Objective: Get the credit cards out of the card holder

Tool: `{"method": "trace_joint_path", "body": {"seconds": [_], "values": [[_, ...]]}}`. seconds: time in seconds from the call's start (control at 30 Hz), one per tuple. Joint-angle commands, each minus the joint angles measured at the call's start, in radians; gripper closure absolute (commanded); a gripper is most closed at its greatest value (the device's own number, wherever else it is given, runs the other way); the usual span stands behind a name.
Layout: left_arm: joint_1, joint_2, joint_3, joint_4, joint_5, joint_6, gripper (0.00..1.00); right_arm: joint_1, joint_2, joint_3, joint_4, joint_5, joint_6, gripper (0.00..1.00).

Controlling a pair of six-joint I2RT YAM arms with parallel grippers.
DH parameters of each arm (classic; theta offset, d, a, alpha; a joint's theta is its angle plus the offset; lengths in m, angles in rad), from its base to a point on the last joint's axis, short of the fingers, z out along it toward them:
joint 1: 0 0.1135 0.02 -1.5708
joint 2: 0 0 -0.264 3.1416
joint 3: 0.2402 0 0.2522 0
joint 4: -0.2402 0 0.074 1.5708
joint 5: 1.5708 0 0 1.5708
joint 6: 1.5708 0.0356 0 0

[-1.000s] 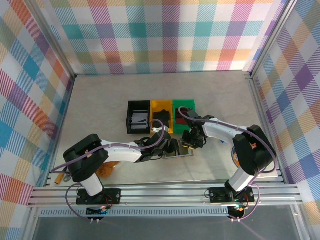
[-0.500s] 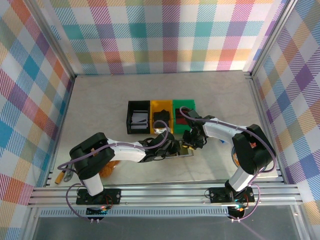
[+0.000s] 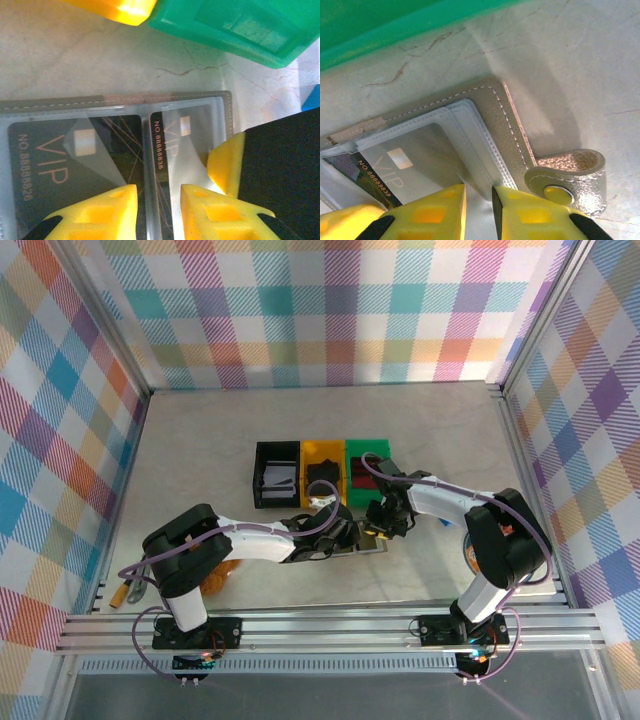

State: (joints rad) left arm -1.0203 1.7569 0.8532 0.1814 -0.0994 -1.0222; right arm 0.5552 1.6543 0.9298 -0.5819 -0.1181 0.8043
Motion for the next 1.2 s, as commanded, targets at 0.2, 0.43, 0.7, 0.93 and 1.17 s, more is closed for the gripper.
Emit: {"method": "trace_joint_path", "body": {"seconds": [0.2,0.43,0.7,0.93,1.17], "values": [[-0.015,0.043,0.007,0.024,0.015,-0.038,0.71,-0.008,0.024,-0.038,0.018,-0.003,0.009,0.76],[-0.018,0.057,0.016,0.034,0.023,-0.04,0.73,-0.009,0.025,-0.045,0.026,-0.006,0.011,0.76],[-0.023,0.084,0.021,0.055,0.037,-0.052,0.79,-0.011,0.03,-0.05,0.038,-0.021,0.015,0.76],[-0.024,0.083,0.009,0.079,0.035,-0.065,0.83,-0.012,0.031,-0.057,0.044,-0.031,0.016,0.76],[-0.024,0.075,-0.031,0.12,0.023,-0.098,0.94,-0.018,0.027,-0.069,0.048,-0.032,0.023,0.76]]}}
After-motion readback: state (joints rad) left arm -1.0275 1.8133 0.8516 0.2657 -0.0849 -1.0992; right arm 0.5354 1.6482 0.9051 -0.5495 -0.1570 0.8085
